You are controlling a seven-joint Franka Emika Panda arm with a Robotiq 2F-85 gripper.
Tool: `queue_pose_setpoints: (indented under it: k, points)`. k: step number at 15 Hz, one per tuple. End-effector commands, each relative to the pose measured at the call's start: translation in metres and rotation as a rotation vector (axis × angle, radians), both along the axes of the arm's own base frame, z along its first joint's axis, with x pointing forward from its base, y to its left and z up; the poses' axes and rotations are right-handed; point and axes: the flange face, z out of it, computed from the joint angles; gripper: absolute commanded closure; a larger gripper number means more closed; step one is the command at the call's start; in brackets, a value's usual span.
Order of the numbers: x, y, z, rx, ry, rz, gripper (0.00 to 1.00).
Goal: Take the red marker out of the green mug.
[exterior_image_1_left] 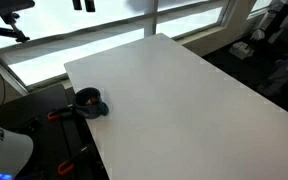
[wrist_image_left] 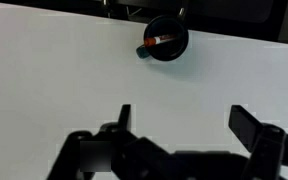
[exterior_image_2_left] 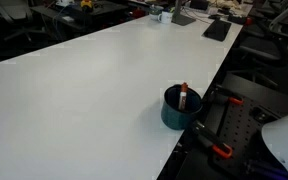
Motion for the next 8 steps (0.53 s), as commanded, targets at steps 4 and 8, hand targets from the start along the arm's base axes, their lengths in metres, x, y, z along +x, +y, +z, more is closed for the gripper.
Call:
queue_pose_setpoints:
  k: [4,8]
  points:
    - [0.001,-0.002,-0.002,0.046,0.023,0.005,0.0]
    - [-0.004,0.0,-0.03,0.106,0.095,0.02,0.0]
